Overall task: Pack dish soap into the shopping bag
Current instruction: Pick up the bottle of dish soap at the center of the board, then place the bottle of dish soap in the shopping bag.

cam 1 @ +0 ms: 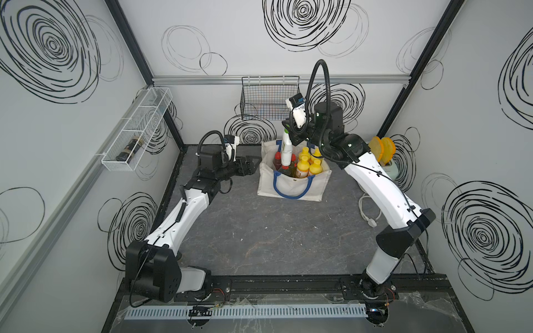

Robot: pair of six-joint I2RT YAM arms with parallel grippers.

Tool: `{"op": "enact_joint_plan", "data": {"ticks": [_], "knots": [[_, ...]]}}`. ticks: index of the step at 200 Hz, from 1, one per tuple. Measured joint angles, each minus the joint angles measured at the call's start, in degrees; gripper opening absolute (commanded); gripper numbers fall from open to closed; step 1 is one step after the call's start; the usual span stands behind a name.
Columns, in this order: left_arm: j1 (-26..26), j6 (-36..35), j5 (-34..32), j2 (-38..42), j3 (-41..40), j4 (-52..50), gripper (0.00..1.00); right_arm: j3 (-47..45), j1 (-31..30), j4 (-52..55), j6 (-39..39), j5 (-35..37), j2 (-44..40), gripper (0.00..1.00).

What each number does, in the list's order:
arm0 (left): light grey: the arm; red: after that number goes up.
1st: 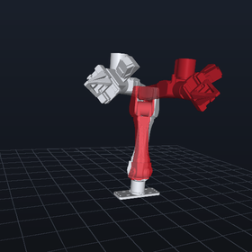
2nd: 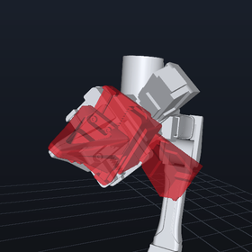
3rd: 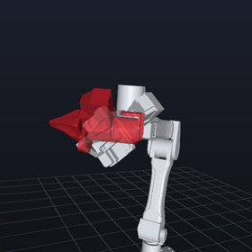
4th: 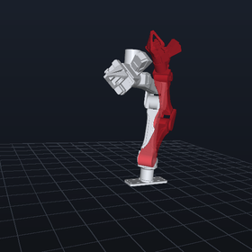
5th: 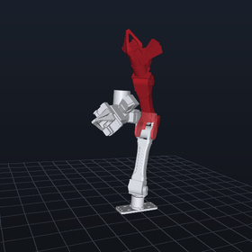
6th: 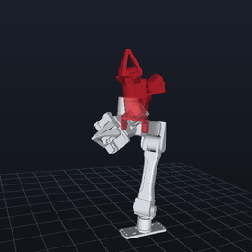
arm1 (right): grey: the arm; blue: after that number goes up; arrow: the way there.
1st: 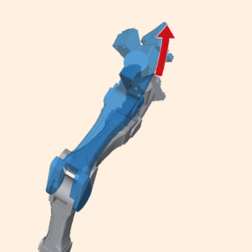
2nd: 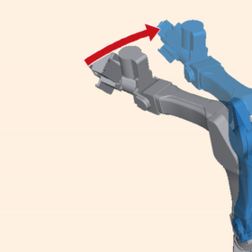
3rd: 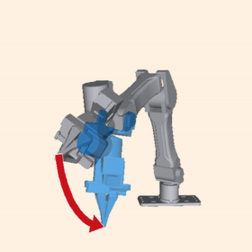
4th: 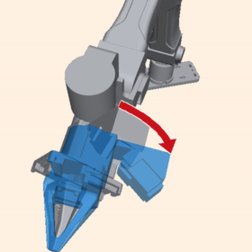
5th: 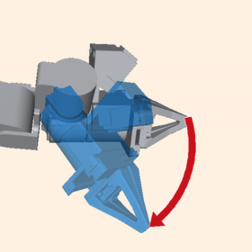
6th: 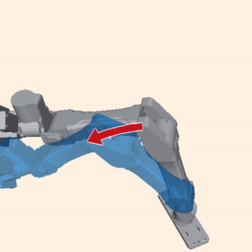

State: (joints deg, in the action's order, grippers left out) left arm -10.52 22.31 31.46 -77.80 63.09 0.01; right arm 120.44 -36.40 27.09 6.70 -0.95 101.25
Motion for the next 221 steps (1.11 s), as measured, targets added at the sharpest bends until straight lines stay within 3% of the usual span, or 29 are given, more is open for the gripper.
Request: {"op": "enact_joint_plan", "data": {"ticks": [149,221], "knots": [[-0.63,-0.31,0.02,-0.02,0.00,-0.20,0.96,14.40,1.38,-2.56,0.11,-7.13,16.57,0.00],[-0.63,-0.48,0.02,-0.02,0.02,-0.31,0.96,15.06,1.44,-5.75,-1.40,-9.27,18.95,0.00]]}}
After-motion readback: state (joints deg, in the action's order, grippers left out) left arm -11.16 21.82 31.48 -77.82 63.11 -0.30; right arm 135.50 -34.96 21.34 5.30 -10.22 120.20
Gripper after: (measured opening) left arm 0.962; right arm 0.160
